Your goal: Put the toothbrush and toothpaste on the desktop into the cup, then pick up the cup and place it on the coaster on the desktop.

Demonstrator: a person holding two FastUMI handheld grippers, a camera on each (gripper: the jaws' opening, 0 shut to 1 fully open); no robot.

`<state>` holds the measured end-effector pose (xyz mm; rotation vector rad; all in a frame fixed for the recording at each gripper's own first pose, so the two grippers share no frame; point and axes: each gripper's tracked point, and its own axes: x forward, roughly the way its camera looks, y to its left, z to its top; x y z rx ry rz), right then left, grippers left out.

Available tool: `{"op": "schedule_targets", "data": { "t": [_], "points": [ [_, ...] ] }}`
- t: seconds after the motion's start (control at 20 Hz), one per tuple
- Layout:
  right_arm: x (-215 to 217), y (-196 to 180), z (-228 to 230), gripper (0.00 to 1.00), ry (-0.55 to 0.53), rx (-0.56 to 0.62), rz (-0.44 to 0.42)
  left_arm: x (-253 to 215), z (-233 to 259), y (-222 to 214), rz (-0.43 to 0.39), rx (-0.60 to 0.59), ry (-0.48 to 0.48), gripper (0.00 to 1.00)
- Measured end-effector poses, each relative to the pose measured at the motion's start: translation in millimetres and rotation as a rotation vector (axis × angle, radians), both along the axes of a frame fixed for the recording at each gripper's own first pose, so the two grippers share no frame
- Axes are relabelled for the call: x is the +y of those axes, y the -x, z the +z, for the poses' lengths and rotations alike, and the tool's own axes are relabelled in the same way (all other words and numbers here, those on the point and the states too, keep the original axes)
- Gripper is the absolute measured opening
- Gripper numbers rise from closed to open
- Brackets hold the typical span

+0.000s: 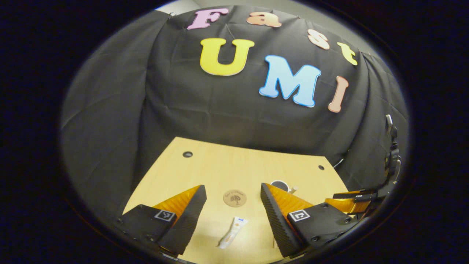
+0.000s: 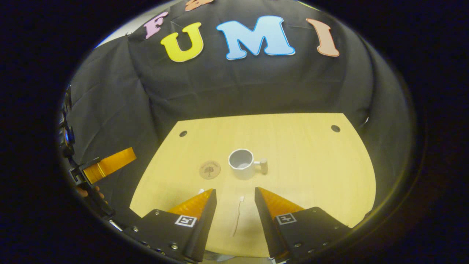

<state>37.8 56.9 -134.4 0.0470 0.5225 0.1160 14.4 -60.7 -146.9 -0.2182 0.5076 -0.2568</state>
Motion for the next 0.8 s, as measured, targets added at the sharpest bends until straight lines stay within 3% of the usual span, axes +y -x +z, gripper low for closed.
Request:
{"op": "schedule_targets", "data": {
  "t": [0.1, 0.35, 0.5, 0.6, 0.8],
  "points": [
    [5.1, -0.8, -16.7, 0.63, -0.005, 0.052, 0.001, -7.5, -34.2, 1.5, -0.041, 0.084, -0.033, 0.97],
    [13.2, -10.0, -50.6, 0.63, 0.009, 0.14, 0.002, -17.6, -92.4, 7.7, -0.115, 0.23, -0.073, 1.0],
    [13.3, -14.7, -78.0, 0.63, 0.036, 0.212, 0.002, -25.6, -123.7, 10.3, -0.159, 0.303, -0.097, 0.92],
    [14.3, -14.1, -95.4, 0.63, 0.058, 0.261, 0.007, -30.3, -148.8, 13.6, -0.191, 0.344, -0.106, 1.0],
    [16.5, -17.0, -131.5, 0.6, 0.08, 0.335, 0.008, -35.9, -189.5, 15.0, -0.243, 0.423, -0.139, 0.98]
  ]
}}
